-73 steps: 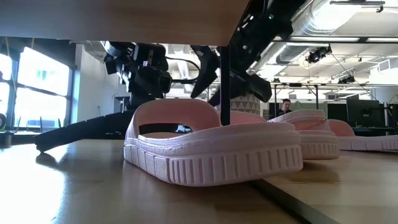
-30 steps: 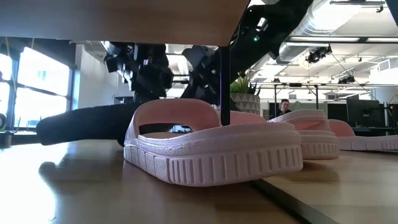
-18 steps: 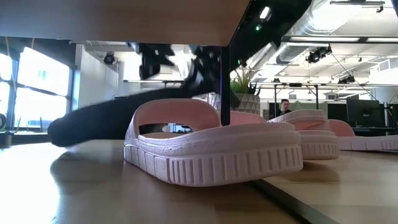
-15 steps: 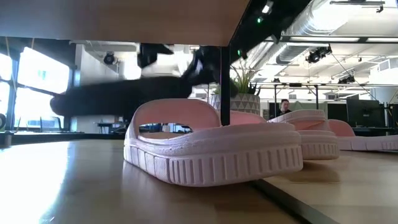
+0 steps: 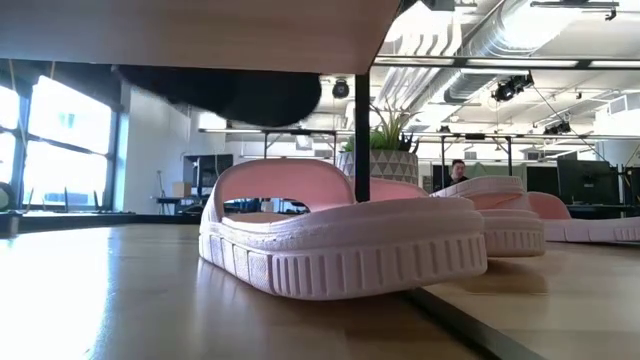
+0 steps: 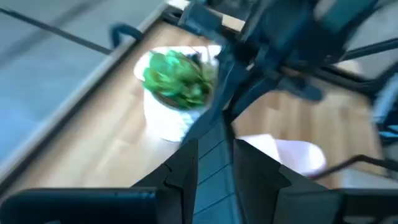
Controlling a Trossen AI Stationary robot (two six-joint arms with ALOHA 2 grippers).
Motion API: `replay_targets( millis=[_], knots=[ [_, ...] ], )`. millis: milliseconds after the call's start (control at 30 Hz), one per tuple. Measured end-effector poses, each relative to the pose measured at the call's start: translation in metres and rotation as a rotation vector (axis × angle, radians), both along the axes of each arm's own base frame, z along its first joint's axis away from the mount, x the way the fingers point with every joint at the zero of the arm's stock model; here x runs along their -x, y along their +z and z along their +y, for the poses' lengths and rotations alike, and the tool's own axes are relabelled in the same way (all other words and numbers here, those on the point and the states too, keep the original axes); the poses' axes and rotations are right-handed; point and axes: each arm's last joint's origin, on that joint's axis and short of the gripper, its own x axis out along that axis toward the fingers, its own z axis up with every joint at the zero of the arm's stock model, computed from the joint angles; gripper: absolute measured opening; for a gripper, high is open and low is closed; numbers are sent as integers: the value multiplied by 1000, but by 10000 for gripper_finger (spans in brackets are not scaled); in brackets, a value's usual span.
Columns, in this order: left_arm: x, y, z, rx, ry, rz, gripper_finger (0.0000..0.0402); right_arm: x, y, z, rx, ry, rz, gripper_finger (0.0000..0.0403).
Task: Pick and place slides into the shelf
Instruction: Put the black slide under the shelf
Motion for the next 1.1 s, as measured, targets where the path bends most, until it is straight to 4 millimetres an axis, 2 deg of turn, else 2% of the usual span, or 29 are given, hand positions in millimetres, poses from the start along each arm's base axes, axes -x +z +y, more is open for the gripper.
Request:
replay_targets(
  millis=[133,233,367,567,667,900,1100],
  knots=[
    [6,14,-15,-110,77,63,90,7,38,-15,-110,-22,-23,5],
    [10,24,-23,-177,108,97,90,16,55,-23,-147,-70,0,5],
    [17,45,-30,-236,95,69,90,25,63,-32,-199,-136,47,5],
    [21,68,-34,-236,6,83,90,30,56,-38,-284,-189,115,5],
    [17,63,-34,-165,-50,208,90,26,54,-36,-341,-176,107,5],
    [-8,35,-30,-44,-114,558,90,13,47,-24,-348,-139,104,5],
    [-24,28,-28,26,-180,601,90,6,37,-21,-351,-148,137,5]
  ],
)
